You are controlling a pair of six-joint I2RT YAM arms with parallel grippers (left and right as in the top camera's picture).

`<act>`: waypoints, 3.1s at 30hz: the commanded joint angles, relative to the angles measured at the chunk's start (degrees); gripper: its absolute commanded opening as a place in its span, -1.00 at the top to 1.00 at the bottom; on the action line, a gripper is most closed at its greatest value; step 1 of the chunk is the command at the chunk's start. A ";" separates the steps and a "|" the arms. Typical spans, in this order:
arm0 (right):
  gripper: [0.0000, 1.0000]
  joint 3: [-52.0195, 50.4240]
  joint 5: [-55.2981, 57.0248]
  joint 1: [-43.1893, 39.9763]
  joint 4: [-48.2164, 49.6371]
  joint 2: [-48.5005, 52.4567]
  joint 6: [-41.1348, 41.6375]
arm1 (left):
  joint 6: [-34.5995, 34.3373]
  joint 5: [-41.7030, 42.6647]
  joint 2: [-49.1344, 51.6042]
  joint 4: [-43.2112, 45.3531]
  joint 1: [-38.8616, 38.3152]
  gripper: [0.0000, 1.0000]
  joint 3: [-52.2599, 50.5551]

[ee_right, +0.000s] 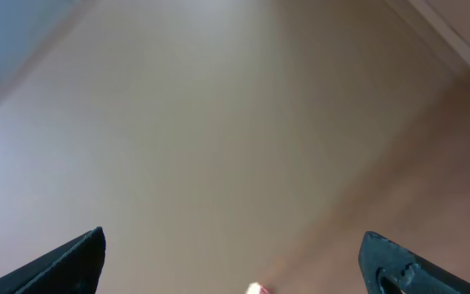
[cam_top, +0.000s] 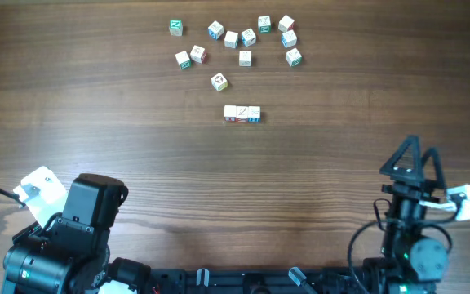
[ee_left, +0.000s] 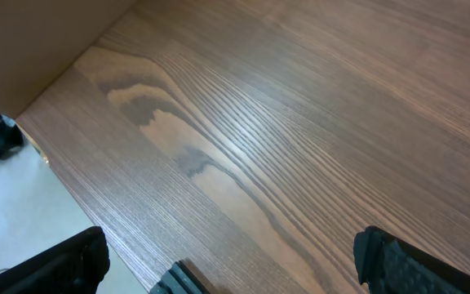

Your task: Form a horizontal line

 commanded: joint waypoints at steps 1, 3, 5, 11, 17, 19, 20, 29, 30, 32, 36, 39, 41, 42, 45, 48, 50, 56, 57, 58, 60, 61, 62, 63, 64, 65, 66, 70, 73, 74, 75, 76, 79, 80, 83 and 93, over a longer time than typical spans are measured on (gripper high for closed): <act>-0.99 -2.05 -1.38 -3.10 -2.43 -1.07 5.77 | -0.96 -0.15 -0.31 -0.04 0.15 -1.00 0.02; -1.00 -2.05 -2.23 -4.52 -4.98 -1.07 4.02 | -0.96 -0.15 -0.31 -0.04 0.15 -1.00 0.02; -0.99 -2.05 -4.11 -5.46 -8.74 -1.07 -0.83 | -0.96 -0.15 -0.31 -0.04 0.15 -1.00 0.02; -0.99 -2.05 -10.49 -5.68 -12.52 -1.07 -21.88 | -0.96 -0.15 -0.31 -0.04 0.15 -1.00 0.02; -1.00 -2.05 -17.46 -5.68 -13.25 -1.07 -31.28 | -0.96 -0.15 -0.31 -0.04 0.15 -1.00 0.02; -0.99 -2.05 -18.01 -5.68 -13.16 -1.07 -31.23 | -0.96 -0.15 -0.31 -0.04 0.15 -1.00 0.02; -1.00 -2.05 -17.99 -5.68 -13.16 -1.07 -31.21 | -0.96 -0.15 -0.31 -0.04 0.15 -1.00 0.02; -0.99 -2.05 -17.97 -5.68 -13.16 -1.03 -31.23 | -0.96 -0.15 -0.31 -0.04 0.15 -1.00 0.02; -1.00 -2.05 -17.97 -5.68 -13.16 -1.01 -31.23 | -0.96 -0.15 -0.31 -0.04 0.15 -1.00 0.02; -1.00 -2.05 -17.97 -5.68 -13.16 -0.98 -31.23 | -0.96 -0.15 -0.31 -0.04 0.15 -1.00 0.02; -1.00 -2.05 -17.97 -5.68 -13.16 -0.98 -31.23 | -0.96 -0.15 -0.31 -0.04 0.15 -1.00 0.02; -0.99 -2.05 -17.97 -5.68 -13.16 -1.01 -31.23 | -0.96 -0.15 -0.31 -0.04 0.15 -1.00 0.02; -1.00 -2.05 -17.97 -5.68 -13.16 -0.98 -31.26 | -0.96 -0.15 -0.31 -0.04 0.15 -1.00 0.02; -0.99 -2.05 -17.97 -5.68 -13.16 -0.98 -31.26 | -0.96 -0.15 -0.31 -0.04 0.15 -1.00 0.02; -0.99 -2.05 -17.97 -5.68 -13.16 -0.98 -31.23 | -0.83 -0.17 -0.31 -0.20 0.15 -1.00 0.02; -1.00 -2.05 -17.97 -5.68 -13.16 -0.98 -31.23 | -0.59 -0.11 -0.44 0.28 0.13 -1.00 0.02; -1.00 -2.05 -17.97 -5.68 -13.16 -1.01 -31.23 | -0.76 1.07 -0.92 5.46 0.39 -1.00 0.02; -0.99 -2.05 -17.97 -5.68 -13.16 -0.98 -31.23 | 3.85 10.40 -6.47 22.64 2.21 -1.00 -1.29; -1.00 -2.05 -17.97 -5.68 -13.16 -0.98 -31.23 | 5.90 11.96 -7.30 24.68 3.02 -1.00 -1.92; -1.00 -2.05 -17.97 -5.68 -13.16 -0.98 -31.23 | 9.46 14.36 -8.87 28.39 4.68 -1.00 -3.41; -0.99 -2.05 -17.97 -5.68 -13.16 -0.98 -31.23 | 15.80 18.40 -12.33 34.82 7.41 -1.00 -6.86; -1.00 -2.05 -17.97 -5.68 -13.16 -0.98 -31.23 | 17.90 20.06 -14.01 37.22 8.33 -1.00 -8.50; -0.99 -2.05 -17.97 -5.68 -13.16 -0.98 -31.26 | 20.39 22.58 -16.83 40.41 9.44 -1.00 -11.21; -0.99 -2.05 -17.97 -5.68 -13.16 -0.98 -31.23 | 21.38 23.98 -18.75 42.16 10.03 -1.00 -13.00; -0.99 -2.05 -17.97 -5.68 -13.16 -0.98 -31.26 | 22.32 25.90 -21.88 44.68 10.88 -1.00 -16.09; -0.99 -2.05 -17.97 -5.68 -13.16 -1.01 -31.23 | 22.25 26.97 -24.17 46.31 11.56 -1.00 -18.53; -0.99 -2.05 -17.97 -5.68 -13.16 -0.98 -31.23 | 22.25 27.67 -25.66 47.43 12.13 -1.00 -20.35; -0.99 -2.05 -17.97 -5.68 -13.16 -1.01 -31.23 | 22.25 32.37 -30.93 52.81 14.69 -1.00 -28.09; -1.00 -2.05 -17.97 -5.68 -13.16 -0.98 -31.23 | 22.25 35.06 -34.77 57.64 15.96 -1.00 -33.18; -0.99 -2.05 -17.97 -5.68 -13.16 -1.01 -31.23 | 22.27 35.67 -36.46 59.71 16.33 -1.00 -35.32; -0.99 -2.05 -17.97 -5.68 -13.16 -0.98 -31.23 | 22.29 35.91 -38.62 62.71 16.59 -1.00 -38.18; -0.99 -2.05 -17.97 -5.68 -13.16 -0.98 -31.23 | 22.29 35.91 -39.82 64.48 16.65 -1.00 -39.91; -0.99 -2.05 -17.97 -5.68 -13.16 -0.98 -31.23 | 22.29 36.09 -43.67 72.48 16.65 -1.00 -46.86; -0.99 -2.05 -17.97 -5.68 -13.16 -0.98 -31.23 | 23.19 36.85 -43.54 75.30 16.65 -1.00 -48.72; -0.99 -2.05 -17.97 -5.68 -13.16 -1.01 -31.23 | 28.33 40.70 -43.56 82.68 15.74 -1.00 -54.14; -0.99 -2.05 -17.97 -5.68 -13.16 -0.98 -31.26 | 28.24 37.05 -43.56 84.43 12.74 -1.00 -61.61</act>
